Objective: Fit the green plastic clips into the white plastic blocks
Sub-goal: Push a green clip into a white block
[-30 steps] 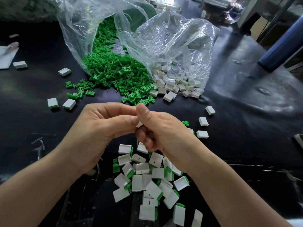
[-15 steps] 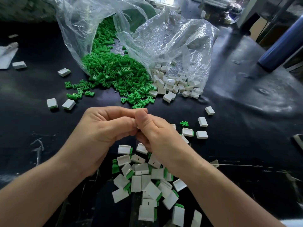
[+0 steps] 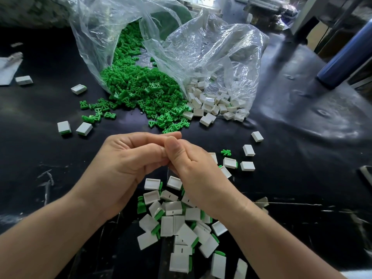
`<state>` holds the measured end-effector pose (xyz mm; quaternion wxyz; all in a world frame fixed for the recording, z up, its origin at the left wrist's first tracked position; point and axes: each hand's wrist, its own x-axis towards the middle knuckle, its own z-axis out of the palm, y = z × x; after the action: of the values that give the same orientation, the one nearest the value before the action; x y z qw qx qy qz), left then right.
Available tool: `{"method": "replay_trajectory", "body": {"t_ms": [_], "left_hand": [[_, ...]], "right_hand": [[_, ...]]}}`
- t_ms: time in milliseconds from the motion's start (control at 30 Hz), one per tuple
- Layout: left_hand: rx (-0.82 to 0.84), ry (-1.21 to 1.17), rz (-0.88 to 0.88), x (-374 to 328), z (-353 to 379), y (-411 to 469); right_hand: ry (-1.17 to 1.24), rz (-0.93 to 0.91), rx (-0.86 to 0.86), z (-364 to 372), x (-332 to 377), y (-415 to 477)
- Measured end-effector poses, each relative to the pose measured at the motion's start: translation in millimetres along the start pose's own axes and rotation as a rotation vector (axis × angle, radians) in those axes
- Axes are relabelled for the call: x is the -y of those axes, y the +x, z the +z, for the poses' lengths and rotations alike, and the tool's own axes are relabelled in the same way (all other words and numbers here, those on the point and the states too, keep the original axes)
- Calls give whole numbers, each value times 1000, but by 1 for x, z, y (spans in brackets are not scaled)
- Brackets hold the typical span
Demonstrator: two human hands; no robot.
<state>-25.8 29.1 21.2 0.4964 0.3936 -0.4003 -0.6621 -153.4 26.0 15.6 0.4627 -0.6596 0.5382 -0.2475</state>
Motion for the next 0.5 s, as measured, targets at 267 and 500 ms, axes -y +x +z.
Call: {"method": "replay_trajectory", "body": {"t_ms": [267, 500], "left_hand": [[37, -15, -11, -2, -2, 0], [23, 54, -6, -5, -7, 4]], "right_hand": [[74, -51, -1, -4, 1, -1], [62, -67, -64, -14, 2, 1]]}}
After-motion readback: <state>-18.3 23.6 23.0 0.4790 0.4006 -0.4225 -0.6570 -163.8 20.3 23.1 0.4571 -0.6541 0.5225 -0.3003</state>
